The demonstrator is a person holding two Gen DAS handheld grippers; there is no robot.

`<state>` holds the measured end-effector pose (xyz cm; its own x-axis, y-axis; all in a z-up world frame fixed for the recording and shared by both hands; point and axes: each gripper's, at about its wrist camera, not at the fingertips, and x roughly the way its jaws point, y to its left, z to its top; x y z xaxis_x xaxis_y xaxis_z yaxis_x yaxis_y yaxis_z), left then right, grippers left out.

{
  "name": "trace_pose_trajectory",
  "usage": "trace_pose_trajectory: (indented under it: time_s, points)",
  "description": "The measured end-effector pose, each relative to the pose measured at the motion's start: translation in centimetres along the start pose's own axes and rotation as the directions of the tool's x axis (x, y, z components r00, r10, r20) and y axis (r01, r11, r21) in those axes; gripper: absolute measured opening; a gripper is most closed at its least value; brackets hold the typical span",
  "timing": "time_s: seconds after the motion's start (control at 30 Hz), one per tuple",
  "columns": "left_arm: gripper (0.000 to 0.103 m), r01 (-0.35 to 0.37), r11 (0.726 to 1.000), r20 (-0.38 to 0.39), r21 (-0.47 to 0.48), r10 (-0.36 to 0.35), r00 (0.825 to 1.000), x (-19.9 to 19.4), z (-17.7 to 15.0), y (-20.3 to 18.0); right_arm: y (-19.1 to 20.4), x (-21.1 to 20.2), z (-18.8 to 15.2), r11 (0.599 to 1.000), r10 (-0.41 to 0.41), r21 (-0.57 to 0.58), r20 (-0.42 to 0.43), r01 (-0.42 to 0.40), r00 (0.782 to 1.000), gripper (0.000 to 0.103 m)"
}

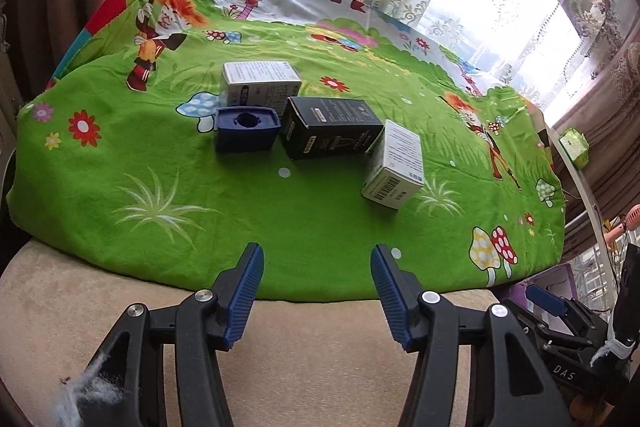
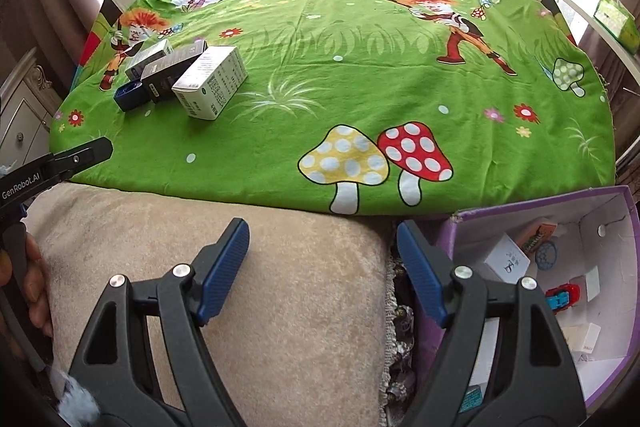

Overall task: Organize rigid objects
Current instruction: 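Move both grippers back toward the remaining boxes on the bed cover, then grasp the blue holder with the left gripper while the right grasps a white medicine box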

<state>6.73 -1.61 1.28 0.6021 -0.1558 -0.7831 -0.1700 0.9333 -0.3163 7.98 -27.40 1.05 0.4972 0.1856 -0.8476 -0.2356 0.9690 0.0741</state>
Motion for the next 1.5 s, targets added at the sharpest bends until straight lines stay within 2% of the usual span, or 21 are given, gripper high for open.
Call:
trace_pose_trajectory:
  time_s: [0.13, 0.23, 0.33, 0.7, 0.83, 1.03, 1.13, 1.33, 1.43, 1.5]
  points:
    - [0.057, 0.008, 1.0, -0.029, -0.016, -0.008, 1.0, 1.0, 1.0, 1.0, 1.6, 0.9, 1.3, 0.999, -0.007, -0.044, 0.009, 0.008, 1.0, 0.079]
    - [0.057, -0.018, 1.0, -0.006, -0.011, 0.018, 1.0, 1.4, 2.3, 1.5, 2.8, 1.8, 2.3, 0.997, -0.018, -0.075, 0.02, 0.019, 1.0, 0.079]
    - [0.061, -0.034, 0.999, 0.006, -0.028, 0.035, 0.999, 2.1, 3.8, 2.5, 3.7, 2.5, 3.4, 0.995, -0.029, -0.093, 0.036, 0.032, 0.999, 0.079]
    - [0.062, -0.077, 0.993, -0.01, -0.09, 0.076, 0.997, 5.7, 7.4, 4.2, 7.0, 4.3, 6.6, 0.993, 0.015, -0.121, 0.074, -0.006, 0.997, 0.079]
    - [0.062, -0.091, 0.99, -0.022, -0.107, 0.089, 0.996, 6.7, 7.9, 4.4, 8.4, 4.9, 7.4, 0.991, 0.021, -0.13, 0.094, -0.008, 0.995, 0.079]
    - [0.062, -0.152, 0.985, -0.011, -0.081, 0.152, 0.988, 7.6, 8.5, 4.0, 10.1, 6.1, 8.5, 0.989, -0.003, -0.149, 0.103, 0.019, 0.995, 0.079]
    - [0.057, -0.181, 0.982, 0.0, -0.062, 0.181, 0.983, 7.7, 8.4, 3.8, 10.4, 6.6, 9.2, 0.99, -0.021, -0.138, 0.112, 0.036, 0.993, 0.082]
    - [0.056, -0.155, 0.985, 0.04, -0.074, 0.158, 0.987, 6.9, 7.5, 4.2, 10.6, 7.8, 9.9, 0.992, -0.038, -0.113, 0.1, 0.05, 0.994, 0.085]
    - [0.056, -0.147, 0.984, 0.065, -0.103, 0.154, 0.986, 6.1, 6.8, 4.8, 10.3, 7.2, 9.8, 0.994, -0.032, -0.096, 0.126, 0.044, 0.992, 0.085]
    - [0.056, -0.139, 0.981, 0.075, -0.137, 0.15, 0.986, 5.7, 6.5, 5.3, 10.3, 7.2, 9.8, 0.995, -0.032, -0.092, 0.127, 0.044, 0.991, 0.091]
